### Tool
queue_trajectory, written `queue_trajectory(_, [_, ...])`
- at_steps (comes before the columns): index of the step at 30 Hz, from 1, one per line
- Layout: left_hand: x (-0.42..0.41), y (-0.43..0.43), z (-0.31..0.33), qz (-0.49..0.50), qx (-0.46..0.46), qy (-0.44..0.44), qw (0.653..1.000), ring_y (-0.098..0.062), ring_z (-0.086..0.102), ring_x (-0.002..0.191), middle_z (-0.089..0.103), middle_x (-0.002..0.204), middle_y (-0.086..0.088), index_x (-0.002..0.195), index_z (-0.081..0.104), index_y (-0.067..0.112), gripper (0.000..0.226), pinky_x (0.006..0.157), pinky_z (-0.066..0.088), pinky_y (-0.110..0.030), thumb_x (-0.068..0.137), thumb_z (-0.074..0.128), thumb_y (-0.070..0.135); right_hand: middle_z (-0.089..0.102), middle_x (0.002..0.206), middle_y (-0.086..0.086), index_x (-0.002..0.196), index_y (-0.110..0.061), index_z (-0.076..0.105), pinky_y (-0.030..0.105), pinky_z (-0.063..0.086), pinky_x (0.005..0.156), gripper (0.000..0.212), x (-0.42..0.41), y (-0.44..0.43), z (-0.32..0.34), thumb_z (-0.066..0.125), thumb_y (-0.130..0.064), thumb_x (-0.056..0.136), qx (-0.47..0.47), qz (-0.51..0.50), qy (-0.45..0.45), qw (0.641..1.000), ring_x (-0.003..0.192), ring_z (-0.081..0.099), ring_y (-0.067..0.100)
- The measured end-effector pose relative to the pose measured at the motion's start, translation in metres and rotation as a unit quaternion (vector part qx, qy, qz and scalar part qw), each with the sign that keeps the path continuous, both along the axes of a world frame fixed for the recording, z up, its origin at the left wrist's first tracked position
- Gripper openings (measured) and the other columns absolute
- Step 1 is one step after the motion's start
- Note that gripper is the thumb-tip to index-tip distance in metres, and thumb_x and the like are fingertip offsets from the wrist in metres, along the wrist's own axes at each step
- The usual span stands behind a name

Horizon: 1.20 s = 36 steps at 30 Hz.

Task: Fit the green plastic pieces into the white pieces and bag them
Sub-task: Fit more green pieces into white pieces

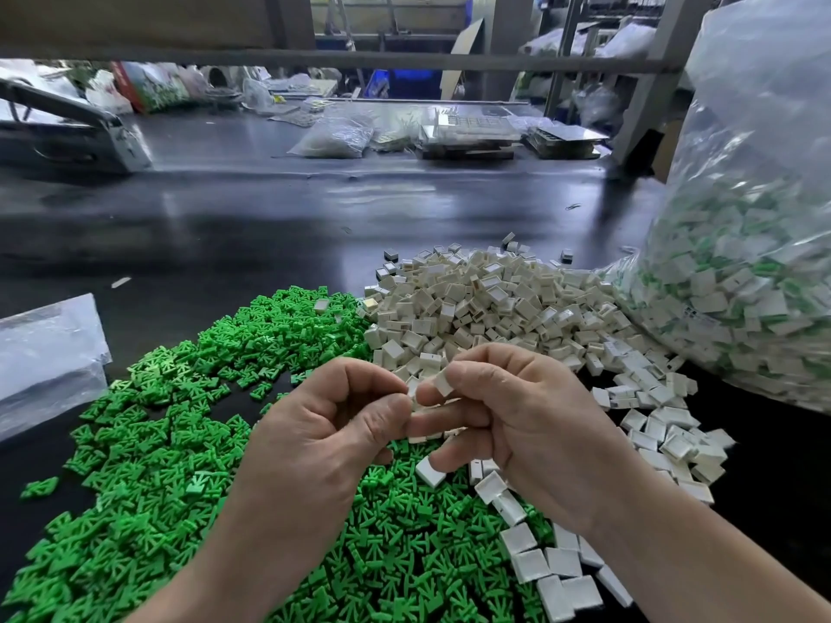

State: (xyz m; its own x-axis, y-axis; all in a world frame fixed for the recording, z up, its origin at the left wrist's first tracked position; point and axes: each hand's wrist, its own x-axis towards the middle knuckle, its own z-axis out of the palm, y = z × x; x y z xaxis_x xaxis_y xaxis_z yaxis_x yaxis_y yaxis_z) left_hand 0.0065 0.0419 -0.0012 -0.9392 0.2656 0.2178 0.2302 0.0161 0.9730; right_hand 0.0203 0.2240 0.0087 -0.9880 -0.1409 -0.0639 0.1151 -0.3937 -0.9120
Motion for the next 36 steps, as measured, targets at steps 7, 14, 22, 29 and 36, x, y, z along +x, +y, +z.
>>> queue_trajectory(7, [-0.001,-0.001,0.001,-0.006,0.056,-0.05,0.997,-0.021,0.069,0.072,0.071,0.076,-0.009,0.09,0.074,0.022,0.024,0.059,0.054,-0.023,0.07,0.073,0.033,0.068,0.072,0.005,0.096,-0.026,0.071,0.032,0.057,0.055,0.014,0.004,-0.002,-0.009,0.062,-0.015,0.096,0.161,-0.037,0.096,0.982,0.06,0.068,0.026])
queue_trajectory(14, [0.0,-0.001,0.003,0.013,0.067,-0.042,0.997,-0.015,0.068,0.067,0.072,0.078,-0.005,0.092,0.074,0.026,0.029,0.059,0.054,-0.02,0.063,0.076,0.03,0.07,0.081,-0.001,0.116,-0.022,0.062,0.036,0.06,0.065,0.021,0.007,-0.009,-0.021,0.064,-0.011,0.097,0.291,-0.042,0.191,0.937,0.07,0.071,0.02])
queue_trajectory(22, [0.004,-0.001,0.007,0.019,0.045,-0.014,0.999,-0.017,0.069,0.067,0.072,0.079,-0.01,0.085,0.071,0.023,0.012,0.058,0.053,-0.019,0.074,0.075,0.024,0.074,0.086,0.0,0.104,-0.013,0.067,0.036,0.061,0.063,0.009,0.009,-0.008,-0.018,0.067,-0.009,0.096,0.28,-0.033,0.178,0.943,0.073,0.073,0.019])
queue_trajectory(29, [0.004,-0.003,0.004,0.013,0.027,0.014,0.999,-0.02,0.07,0.071,0.071,0.077,-0.008,0.09,0.072,0.028,0.009,0.06,0.056,-0.026,0.084,0.071,0.022,0.069,0.076,-0.003,0.103,-0.032,0.071,0.028,0.057,0.056,0.018,0.01,-0.007,-0.018,0.068,-0.017,0.094,0.276,-0.033,0.166,0.946,0.063,0.067,0.014])
queue_trajectory(36, [0.007,-0.003,0.005,0.002,-0.014,0.035,0.999,-0.017,0.066,0.066,0.069,0.074,-0.006,0.095,0.073,0.035,0.022,0.061,0.054,-0.019,0.077,0.065,0.028,0.06,0.064,-0.007,0.108,-0.033,0.071,0.024,0.051,0.054,0.018,0.011,-0.008,-0.012,0.059,-0.022,0.101,0.27,0.014,0.126,0.955,0.058,0.058,0.008])
